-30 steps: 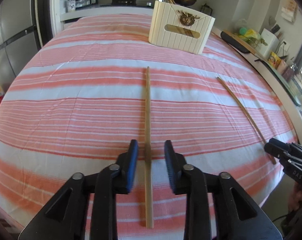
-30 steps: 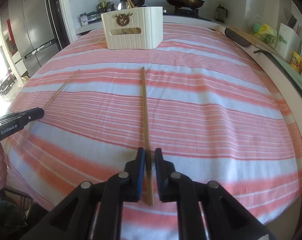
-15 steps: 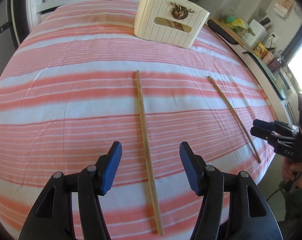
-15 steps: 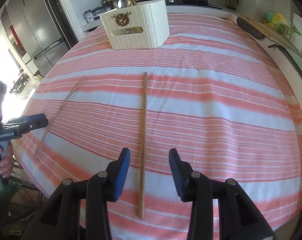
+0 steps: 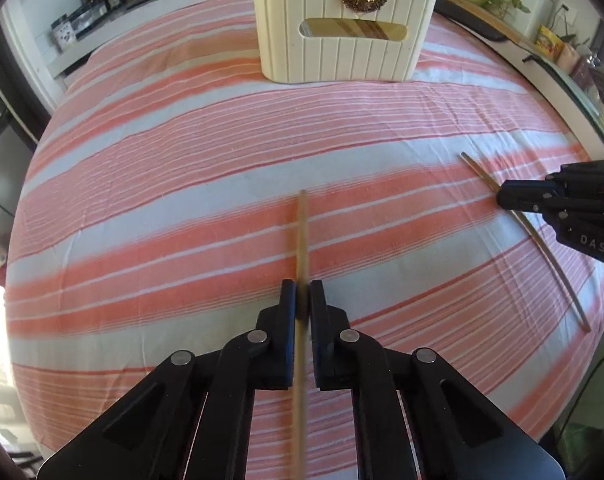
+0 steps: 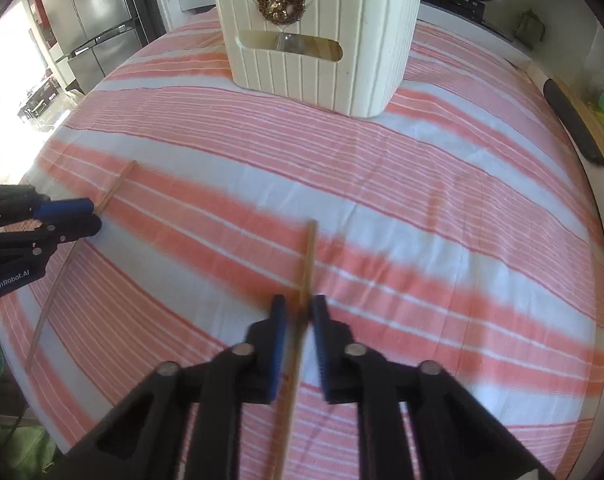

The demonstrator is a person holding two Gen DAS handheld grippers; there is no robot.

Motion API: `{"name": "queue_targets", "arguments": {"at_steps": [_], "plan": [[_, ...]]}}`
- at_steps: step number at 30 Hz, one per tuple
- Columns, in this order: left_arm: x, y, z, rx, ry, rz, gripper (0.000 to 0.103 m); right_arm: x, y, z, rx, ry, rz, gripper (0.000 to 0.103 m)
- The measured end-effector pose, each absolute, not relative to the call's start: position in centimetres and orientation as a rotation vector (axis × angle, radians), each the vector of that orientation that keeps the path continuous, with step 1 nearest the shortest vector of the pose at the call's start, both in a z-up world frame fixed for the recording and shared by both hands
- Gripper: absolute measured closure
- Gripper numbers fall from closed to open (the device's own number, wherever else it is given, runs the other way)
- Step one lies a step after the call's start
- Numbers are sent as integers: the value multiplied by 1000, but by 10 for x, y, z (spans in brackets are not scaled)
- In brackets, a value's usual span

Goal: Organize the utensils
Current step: 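Carry both chopsticks over the cream holder and open both tools to drop them in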

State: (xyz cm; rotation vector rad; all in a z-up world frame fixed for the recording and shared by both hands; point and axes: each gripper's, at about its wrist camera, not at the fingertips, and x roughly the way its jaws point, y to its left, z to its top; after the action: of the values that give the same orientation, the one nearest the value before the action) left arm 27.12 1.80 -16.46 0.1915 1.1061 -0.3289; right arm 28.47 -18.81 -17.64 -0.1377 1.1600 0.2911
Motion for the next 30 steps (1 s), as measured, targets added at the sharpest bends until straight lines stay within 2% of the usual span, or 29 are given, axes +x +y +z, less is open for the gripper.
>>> {"name": "queue_targets", "arguments": {"at_steps": [3,17,27,30], "plan": [[264,27,-145,137,1035,-334,98,285,-198,-163,-62,1129,286,97],[212,69,6,-82,540,-414,98,218,-228,-13,43,660,334,97],[293,75,116,-148,301,-351,98,306,-223,85,48,404,285,97],[334,61,131,-144,274,-322,98,335,-215,112,14,337,292,97]]}}
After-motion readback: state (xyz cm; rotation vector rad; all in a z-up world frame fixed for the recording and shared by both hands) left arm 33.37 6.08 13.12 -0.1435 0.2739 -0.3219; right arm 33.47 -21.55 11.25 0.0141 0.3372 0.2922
